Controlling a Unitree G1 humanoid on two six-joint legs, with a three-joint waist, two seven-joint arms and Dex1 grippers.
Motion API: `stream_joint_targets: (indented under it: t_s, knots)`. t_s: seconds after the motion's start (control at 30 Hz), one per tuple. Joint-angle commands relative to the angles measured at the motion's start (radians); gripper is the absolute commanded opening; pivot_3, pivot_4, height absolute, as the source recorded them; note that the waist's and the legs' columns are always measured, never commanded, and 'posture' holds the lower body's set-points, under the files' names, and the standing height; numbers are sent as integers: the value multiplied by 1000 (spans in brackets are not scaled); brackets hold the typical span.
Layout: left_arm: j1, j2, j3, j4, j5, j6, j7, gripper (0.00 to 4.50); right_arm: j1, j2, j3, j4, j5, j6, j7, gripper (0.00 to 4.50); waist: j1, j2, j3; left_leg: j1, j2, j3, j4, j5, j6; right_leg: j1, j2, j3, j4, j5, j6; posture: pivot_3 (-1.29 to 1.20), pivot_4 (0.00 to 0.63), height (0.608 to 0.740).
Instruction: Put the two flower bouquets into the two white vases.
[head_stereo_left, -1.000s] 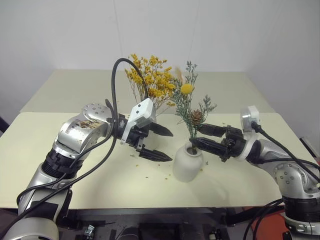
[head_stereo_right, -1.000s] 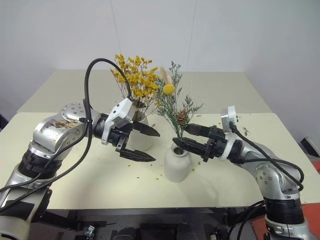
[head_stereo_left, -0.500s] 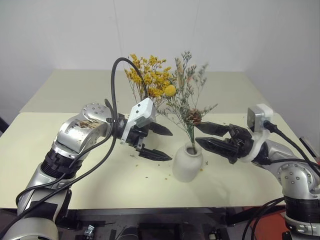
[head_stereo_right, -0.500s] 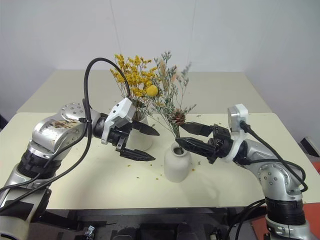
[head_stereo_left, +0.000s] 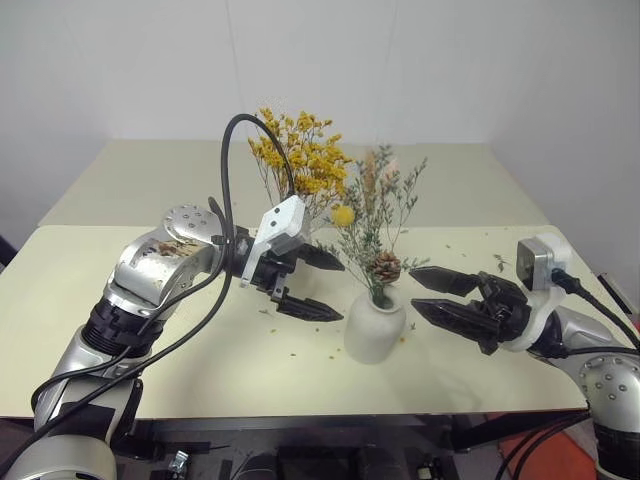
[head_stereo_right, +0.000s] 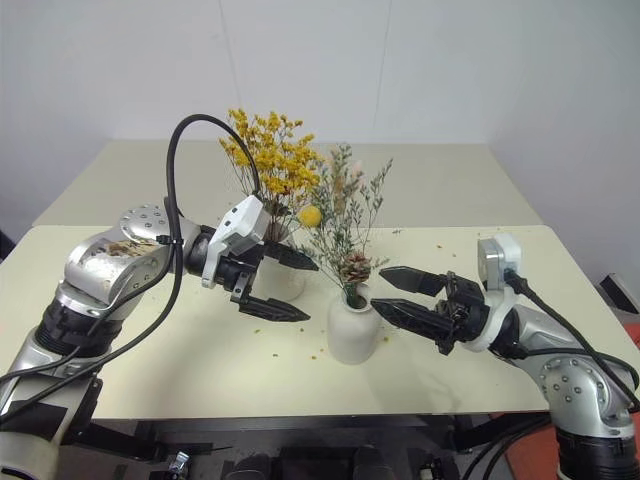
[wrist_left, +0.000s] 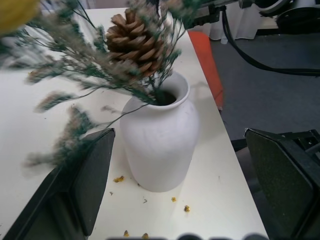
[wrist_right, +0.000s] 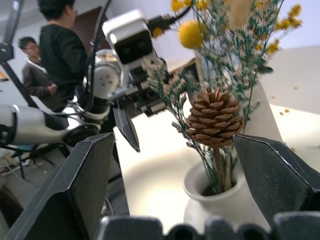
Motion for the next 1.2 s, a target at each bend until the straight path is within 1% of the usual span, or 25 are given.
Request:
stream_joint_targets:
  t_s: [0.03, 0.2, 0.33, 0.4, 0.47, 0.57, 0.77, 1.0, 1.13, 1.2]
  knots:
    - [-18, -10, 10, -16, -2, -15, 2, 4500, 20, -22, -48, -23, -22, -43, 7, 4466, 1, 0, 0, 0, 0, 0, 0, 0, 0, 0, 0, 0, 0, 0, 0, 0, 150, 740]
    - [11, 26, 41, -29, -7, -13, -4, 4500, 45, -46, -76, -17, -60, -70, 3, 4466, 0, 0, 0, 0, 0, 0, 0, 0, 0, 0, 0, 0, 0, 0, 0, 0, 150, 740]
    - [94, 117, 110, -75, -40, 1, -21, 4500, 68, -95, -127, -13, -98, -84, 3, 4466, -2, 0, 0, 0, 0, 0, 0, 0, 0, 0, 0, 0, 0, 0, 0, 0, 150, 740]
    - [164, 154, 171, -92, -55, -21, -14, 4500, 72, -130, -143, -2, -125, -89, 9, 4466, -4, 0, 0, 0, 0, 0, 0, 0, 0, 0, 0, 0, 0, 0, 0, 0, 150, 740]
    - [223, 169, 225, -101, -64, -51, -5, 4500, 72, -152, -152, 9, -143, -97, 16, 4466, -3, 0, 0, 1, 0, 0, 0, 0, 0, 0, 0, 0, 0, 0, 0, 0, 150, 740]
    - [362, 181, 372, -104, -70, -147, 22, 4500, 57, -210, -159, 32, -193, -113, 30, 4466, -2, 0, 0, 2, 0, 0, 0, 0, 0, 1, 0, 0, 0, 0, 0, 0, 150, 740]
    - [497, 192, 539, -137, -109, -196, 63, 4500, 45, -301, -149, 66, -270, -136, 83, 4466, 8, 0, 0, 2, 0, 1, 0, 0, 0, 1, -1, -1, -1, 0, 0, 0, 150, 740]
    - [604, 229, 613, -164, -119, -212, 78, 4500, -1, -337, -150, 114, -245, -104, 142, 4466, 18, 0, 0, 2, 1, 1, 0, 0, 0, 1, -1, -1, -1, 0, -1, 0, 150, 740]
    - [621, 234, 623, -145, -114, -229, 89, 4500, 2, -343, -147, 113, -254, -105, 156, 4466, 21, 0, 0, 2, 1, 1, 0, 0, 0, 1, -1, -1, -1, -1, -1, 0, 150, 740]
    - [627, 233, 625, -135, -112, -242, 88, 4500, 6, -342, -141, 108, -285, -124, 143, 4466, 20, 0, 0, 2, 1, 1, 0, 0, 0, 1, -1, -1, -1, -1, -1, 0, 150, 740]
